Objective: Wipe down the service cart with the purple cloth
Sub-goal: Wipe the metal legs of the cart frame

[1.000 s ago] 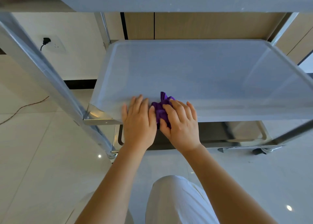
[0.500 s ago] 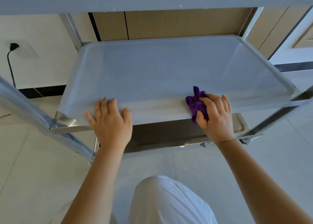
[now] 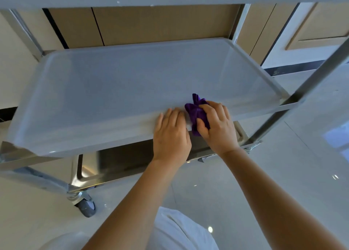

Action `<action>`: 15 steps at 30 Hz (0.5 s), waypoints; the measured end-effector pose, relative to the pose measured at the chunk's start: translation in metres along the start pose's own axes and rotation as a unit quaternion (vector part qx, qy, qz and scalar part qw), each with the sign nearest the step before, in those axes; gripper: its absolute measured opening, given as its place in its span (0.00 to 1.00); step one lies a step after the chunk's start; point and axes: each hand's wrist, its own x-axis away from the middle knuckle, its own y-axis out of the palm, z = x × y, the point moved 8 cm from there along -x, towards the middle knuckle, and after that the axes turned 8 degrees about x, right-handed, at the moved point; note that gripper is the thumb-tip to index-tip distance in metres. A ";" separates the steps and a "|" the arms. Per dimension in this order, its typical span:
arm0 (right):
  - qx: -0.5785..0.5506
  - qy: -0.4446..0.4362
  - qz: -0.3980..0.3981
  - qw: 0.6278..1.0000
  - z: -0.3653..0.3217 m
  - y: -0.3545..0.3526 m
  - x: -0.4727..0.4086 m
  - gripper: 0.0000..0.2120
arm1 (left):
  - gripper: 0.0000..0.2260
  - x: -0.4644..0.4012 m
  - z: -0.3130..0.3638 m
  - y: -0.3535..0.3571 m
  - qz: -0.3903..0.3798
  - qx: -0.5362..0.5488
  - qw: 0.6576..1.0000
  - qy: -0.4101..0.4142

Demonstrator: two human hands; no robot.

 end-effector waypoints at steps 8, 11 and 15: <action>0.028 0.041 -0.002 0.999 0.054 -0.016 0.001 0.15 | 0.21 0.003 -0.004 0.008 -0.004 -0.043 0.999 0.030; 0.047 0.099 -0.024 0.994 0.092 -0.024 0.001 0.18 | 0.20 0.003 -0.007 0.010 -0.007 -0.049 0.998 0.026; 0.058 0.165 -0.038 0.984 0.129 -0.030 0.001 0.21 | 0.22 0.000 -0.004 0.012 -0.017 -0.057 0.998 -0.007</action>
